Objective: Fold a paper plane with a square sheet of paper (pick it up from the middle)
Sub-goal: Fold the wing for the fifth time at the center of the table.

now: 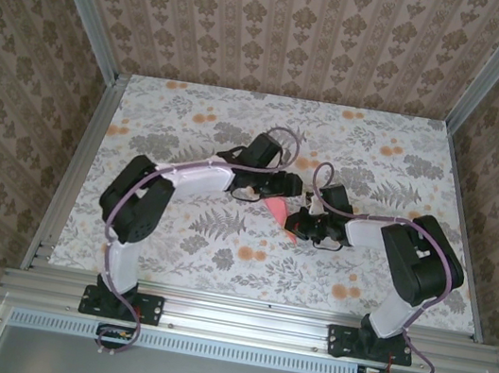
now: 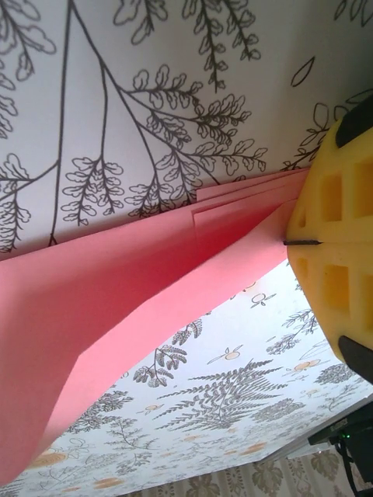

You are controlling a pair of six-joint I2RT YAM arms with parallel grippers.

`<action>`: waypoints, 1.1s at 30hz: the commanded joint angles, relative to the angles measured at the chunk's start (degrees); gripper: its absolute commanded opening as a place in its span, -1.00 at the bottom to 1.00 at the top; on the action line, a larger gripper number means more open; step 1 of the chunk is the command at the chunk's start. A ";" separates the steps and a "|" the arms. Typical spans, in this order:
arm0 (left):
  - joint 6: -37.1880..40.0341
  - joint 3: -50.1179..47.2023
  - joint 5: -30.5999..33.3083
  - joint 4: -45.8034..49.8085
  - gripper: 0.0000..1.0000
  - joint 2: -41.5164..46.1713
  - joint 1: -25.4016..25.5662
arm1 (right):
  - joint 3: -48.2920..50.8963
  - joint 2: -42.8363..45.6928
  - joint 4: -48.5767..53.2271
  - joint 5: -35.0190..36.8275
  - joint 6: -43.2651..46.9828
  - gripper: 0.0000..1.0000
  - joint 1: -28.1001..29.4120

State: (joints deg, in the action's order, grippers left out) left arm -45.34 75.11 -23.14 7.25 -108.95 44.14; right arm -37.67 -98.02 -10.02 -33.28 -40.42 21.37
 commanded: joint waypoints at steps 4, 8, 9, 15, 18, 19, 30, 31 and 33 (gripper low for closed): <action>0.25 -6.42 -0.66 -4.40 0.11 3.39 1.12 | 1.02 -3.25 6.66 0.48 0.88 -1.00 0.26; 0.66 -8.04 -0.62 -6.77 -0.03 2.41 2.67 | 1.02 -3.58 6.63 0.53 0.66 -1.00 0.26; 0.81 -8.19 -0.13 -6.96 -0.04 2.13 2.94 | 1.02 -3.67 6.59 0.58 0.72 -1.00 0.26; -0.95 -11.72 0.99 -12.32 -0.10 0.67 3.13 | 1.02 -4.29 6.23 0.61 0.07 -1.00 0.32; -1.48 -13.44 0.81 -14.29 -0.11 0.31 3.14 | 0.93 -4.39 6.21 0.85 -0.14 -1.00 0.27; -1.67 -14.13 0.81 -15.03 -0.11 0.38 3.14 | 0.93 -4.46 6.32 0.85 -0.23 -1.00 0.27; -2.17 -18.44 1.63 -18.66 -0.10 0.59 3.23 | 0.76 -4.58 6.94 1.41 -0.78 -1.00 0.17; -2.29 -18.91 1.82 -18.71 -0.10 0.89 3.23 | 0.67 -4.54 7.18 1.45 -0.71 -1.00 0.17; -2.81 -20.54 3.12 -18.83 -0.09 1.99 3.15 | 0.71 -4.16 7.46 1.63 -0.63 -1.00 0.09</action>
State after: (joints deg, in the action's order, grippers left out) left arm -47.13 57.30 -22.50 -13.21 -107.31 47.18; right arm -38.33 -99.29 -10.13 -35.22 -41.78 21.15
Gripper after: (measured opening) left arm 0.451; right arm 0.053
